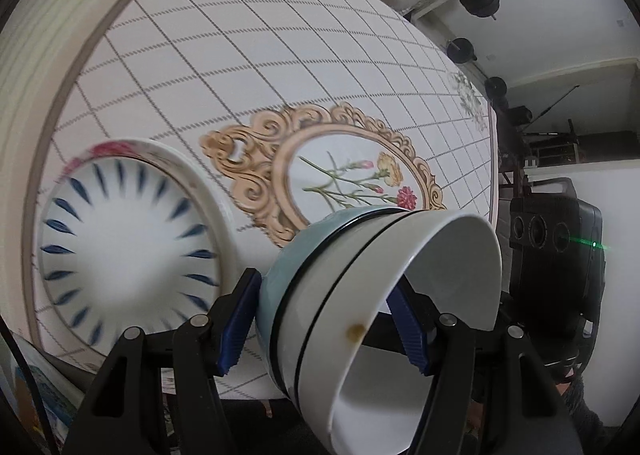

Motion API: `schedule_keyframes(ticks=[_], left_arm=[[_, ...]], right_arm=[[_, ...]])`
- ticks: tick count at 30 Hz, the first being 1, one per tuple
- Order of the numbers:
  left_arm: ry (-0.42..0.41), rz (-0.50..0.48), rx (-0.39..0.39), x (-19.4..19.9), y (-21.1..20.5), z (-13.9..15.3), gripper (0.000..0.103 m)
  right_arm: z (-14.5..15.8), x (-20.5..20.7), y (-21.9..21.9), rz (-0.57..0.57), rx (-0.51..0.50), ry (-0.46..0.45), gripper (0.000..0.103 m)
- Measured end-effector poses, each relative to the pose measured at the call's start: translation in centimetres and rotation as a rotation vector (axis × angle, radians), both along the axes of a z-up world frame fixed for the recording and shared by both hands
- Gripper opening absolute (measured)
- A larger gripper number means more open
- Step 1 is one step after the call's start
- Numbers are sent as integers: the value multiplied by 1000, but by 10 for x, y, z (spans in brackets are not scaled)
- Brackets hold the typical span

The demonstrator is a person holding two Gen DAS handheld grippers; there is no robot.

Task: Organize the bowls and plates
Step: 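Lift the nested bowl stack with both tools and carry it over the plates, then lower the bowl stack onto the blue-striped plate with both tools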

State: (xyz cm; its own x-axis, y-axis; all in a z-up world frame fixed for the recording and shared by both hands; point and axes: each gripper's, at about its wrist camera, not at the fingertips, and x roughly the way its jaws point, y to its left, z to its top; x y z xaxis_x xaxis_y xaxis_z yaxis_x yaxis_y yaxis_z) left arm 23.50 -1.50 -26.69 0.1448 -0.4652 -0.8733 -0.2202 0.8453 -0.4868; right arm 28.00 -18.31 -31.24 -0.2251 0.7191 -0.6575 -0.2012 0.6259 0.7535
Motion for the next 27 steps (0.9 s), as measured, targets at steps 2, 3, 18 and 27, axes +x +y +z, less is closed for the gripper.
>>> schedule_keyframes(ticks=[2,3,18,27], left_arm=[[-1,-17,-1,-2,15,2,61],[0,-25,-2,-2,23,3,61],[46,-153,23,-3,109,-29,61],[76,-143,7,-4,129,-52,61]], right_arm=[[4,-4,14,-11,-2,-3,64],[6,-7,22,-19,-5,-5,64],[-18,-43,114,-165,-5,63,64],[-43,-46,134,-165,-31,93,64]])
